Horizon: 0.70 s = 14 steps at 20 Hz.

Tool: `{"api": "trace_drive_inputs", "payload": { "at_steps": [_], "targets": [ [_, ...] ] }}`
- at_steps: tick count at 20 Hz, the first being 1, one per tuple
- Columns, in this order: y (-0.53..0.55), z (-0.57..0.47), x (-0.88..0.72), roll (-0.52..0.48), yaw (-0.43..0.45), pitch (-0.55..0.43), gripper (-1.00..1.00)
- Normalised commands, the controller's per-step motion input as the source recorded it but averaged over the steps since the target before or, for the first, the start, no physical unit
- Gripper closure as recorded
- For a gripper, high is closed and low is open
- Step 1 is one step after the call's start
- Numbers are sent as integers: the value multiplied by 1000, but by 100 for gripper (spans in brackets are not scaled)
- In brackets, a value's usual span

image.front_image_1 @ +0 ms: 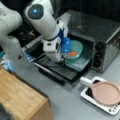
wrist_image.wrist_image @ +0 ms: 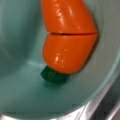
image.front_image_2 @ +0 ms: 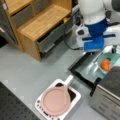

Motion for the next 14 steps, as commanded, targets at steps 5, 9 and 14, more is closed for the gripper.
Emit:
{"api": "trace_drive_inputs", "payload": {
  "at_steps": [5,9,14],
  "targets": [
    [19,-85,4,-10,-65,-28,-100],
    [-20,-100,-2,-6,-162,-30,-100],
    [-33,-97,-7,4,-222,-18,-100]
  ]
}}
